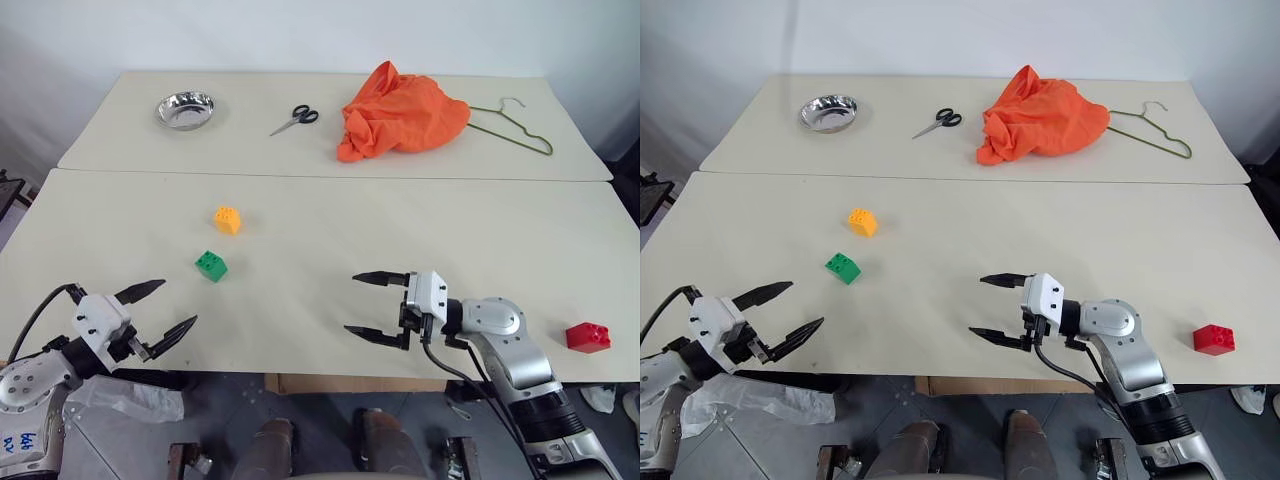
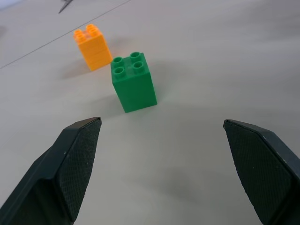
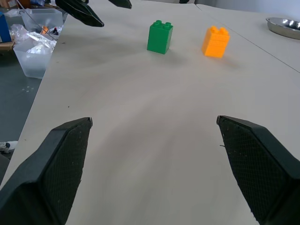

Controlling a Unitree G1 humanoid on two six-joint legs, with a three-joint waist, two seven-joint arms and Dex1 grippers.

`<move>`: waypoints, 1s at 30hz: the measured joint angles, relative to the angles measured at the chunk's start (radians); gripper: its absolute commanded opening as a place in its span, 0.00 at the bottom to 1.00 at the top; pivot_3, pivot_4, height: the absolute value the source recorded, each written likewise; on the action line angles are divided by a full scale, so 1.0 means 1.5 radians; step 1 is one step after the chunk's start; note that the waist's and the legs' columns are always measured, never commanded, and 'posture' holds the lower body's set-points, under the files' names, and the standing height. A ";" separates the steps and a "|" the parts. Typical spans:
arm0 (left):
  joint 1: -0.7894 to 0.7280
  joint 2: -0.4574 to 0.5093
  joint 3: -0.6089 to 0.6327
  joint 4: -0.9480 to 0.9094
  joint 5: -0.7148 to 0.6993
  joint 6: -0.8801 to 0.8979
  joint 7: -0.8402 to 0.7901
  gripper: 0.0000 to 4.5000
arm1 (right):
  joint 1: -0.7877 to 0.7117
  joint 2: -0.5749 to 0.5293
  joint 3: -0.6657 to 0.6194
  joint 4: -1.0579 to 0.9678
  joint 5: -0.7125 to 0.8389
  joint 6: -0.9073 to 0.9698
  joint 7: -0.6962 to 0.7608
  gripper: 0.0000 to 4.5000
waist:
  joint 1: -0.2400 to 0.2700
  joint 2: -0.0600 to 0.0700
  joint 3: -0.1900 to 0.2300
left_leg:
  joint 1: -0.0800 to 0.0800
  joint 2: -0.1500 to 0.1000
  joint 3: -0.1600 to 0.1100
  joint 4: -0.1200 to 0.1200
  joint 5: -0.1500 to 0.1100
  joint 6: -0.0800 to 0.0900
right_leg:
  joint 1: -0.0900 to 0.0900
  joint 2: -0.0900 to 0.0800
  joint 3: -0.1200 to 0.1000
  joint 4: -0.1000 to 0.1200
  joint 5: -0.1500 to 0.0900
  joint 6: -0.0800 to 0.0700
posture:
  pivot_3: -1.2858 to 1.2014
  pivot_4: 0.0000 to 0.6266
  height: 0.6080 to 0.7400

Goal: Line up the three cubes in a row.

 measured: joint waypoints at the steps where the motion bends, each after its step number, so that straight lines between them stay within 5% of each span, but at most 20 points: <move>1: -0.006 0.001 0.000 0.000 0.003 0.003 0.005 0.99 | 0.001 0.000 0.000 0.000 0.000 0.000 -0.001 1.00 | 0.000 0.000 0.000 | 0.000 0.000 0.000 0.000 0.000 0.000 | 0.000 0.000 0.000 0.000 0.000 0.000 | 0.52 0.24 1.00; 11: -0.001 0.068 0.016 -0.141 -0.140 0.188 -0.047 0.99 | 0.024 -0.035 -0.099 -0.116 0.111 0.103 -0.052 1.00 | 0.004 0.001 0.001 | -0.001 0.000 -0.001 0.001 0.000 0.000 | 0.001 -0.001 0.002 -0.001 0.000 0.000 | 0.52 0.24 1.00; 17: -0.177 0.078 -0.153 -0.250 -0.152 0.273 -0.066 0.99 | 0.096 -0.134 -0.298 -0.199 0.172 0.178 -0.119 1.00 | 0.021 0.001 0.000 | -0.001 -0.002 -0.002 0.000 -0.001 0.002 | 0.001 -0.001 0.001 -0.001 0.000 0.000 | 0.52 0.24 1.00; 22: -0.259 0.025 -0.253 -0.199 -0.135 0.284 -0.092 0.99 | 0.232 -0.180 -0.514 -0.177 0.165 0.176 -0.133 1.00 | 0.016 0.001 0.000 | -0.001 -0.002 0.002 0.000 -0.002 0.003 | 0.000 0.001 0.000 0.000 0.000 0.000 | 0.52 0.24 1.00; 25: -0.303 -0.017 -0.300 -0.142 -0.117 0.280 -0.113 0.99 | 0.341 -0.177 -0.665 -0.135 0.156 0.155 -0.131 1.00 | 0.020 0.001 0.000 | -0.001 -0.002 0.003 0.000 -0.002 0.004 | 0.001 0.002 0.000 -0.001 0.000 0.001 | 0.52 0.24 1.00; 30: -0.359 -0.071 -0.336 -0.111 -0.108 0.265 -0.137 0.99 | 0.485 -0.099 -0.782 -0.083 0.139 0.137 -0.149 1.00 | 0.017 0.002 0.000 | 0.000 -0.002 0.004 0.000 -0.002 0.005 | 0.002 0.001 0.003 -0.004 0.001 0.002 | 0.52 0.24 1.00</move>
